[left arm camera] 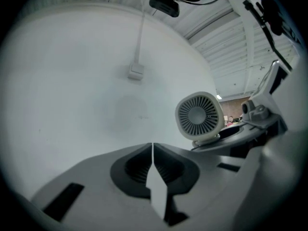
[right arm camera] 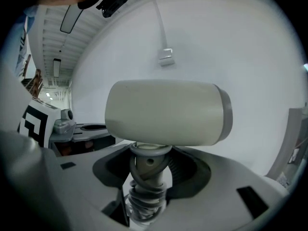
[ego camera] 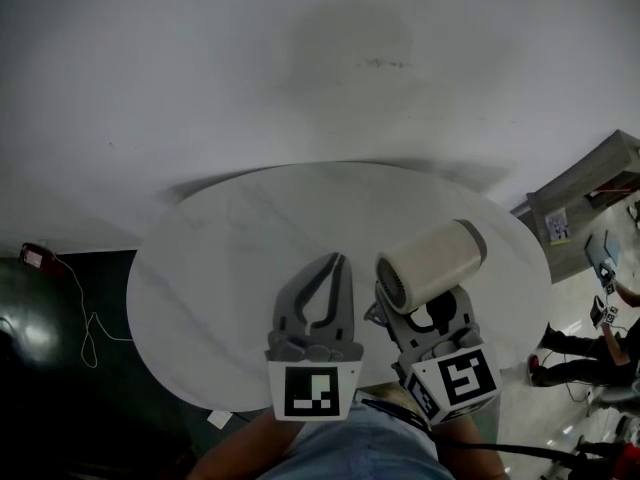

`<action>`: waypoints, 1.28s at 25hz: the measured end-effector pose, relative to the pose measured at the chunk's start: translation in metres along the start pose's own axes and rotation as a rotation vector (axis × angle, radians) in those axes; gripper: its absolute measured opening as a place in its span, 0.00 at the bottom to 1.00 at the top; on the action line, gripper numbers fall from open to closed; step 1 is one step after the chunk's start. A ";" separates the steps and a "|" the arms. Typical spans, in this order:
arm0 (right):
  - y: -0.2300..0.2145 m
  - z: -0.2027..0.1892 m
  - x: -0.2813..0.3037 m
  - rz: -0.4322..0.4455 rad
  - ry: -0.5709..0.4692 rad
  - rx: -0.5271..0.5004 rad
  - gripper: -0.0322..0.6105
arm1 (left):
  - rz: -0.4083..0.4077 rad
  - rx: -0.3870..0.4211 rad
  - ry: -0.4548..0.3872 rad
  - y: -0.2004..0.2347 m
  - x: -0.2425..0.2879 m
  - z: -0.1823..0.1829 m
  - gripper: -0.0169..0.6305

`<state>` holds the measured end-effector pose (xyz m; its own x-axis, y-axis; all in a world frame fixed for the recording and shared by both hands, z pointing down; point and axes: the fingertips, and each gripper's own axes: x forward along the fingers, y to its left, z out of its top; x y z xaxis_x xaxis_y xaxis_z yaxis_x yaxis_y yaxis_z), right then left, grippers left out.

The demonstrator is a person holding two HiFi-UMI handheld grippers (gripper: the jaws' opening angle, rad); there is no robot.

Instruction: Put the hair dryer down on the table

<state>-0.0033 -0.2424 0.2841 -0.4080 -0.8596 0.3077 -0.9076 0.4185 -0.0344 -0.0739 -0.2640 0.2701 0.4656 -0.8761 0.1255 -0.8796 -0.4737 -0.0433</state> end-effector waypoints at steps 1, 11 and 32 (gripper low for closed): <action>-0.001 -0.001 0.001 0.000 0.005 -0.003 0.39 | 0.001 -0.005 -0.002 0.001 0.002 -0.001 0.05; -0.031 -0.016 0.020 -0.004 0.043 0.014 0.39 | -0.020 0.007 0.046 -0.009 0.032 -0.010 0.05; -0.096 -0.094 0.067 0.040 0.210 0.104 0.39 | -0.021 -0.020 0.247 -0.032 0.099 -0.075 0.05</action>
<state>0.0663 -0.3125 0.3975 -0.4236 -0.7585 0.4951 -0.9011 0.4089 -0.1446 -0.0069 -0.3282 0.3586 0.4481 -0.8160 0.3652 -0.8729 -0.4876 -0.0184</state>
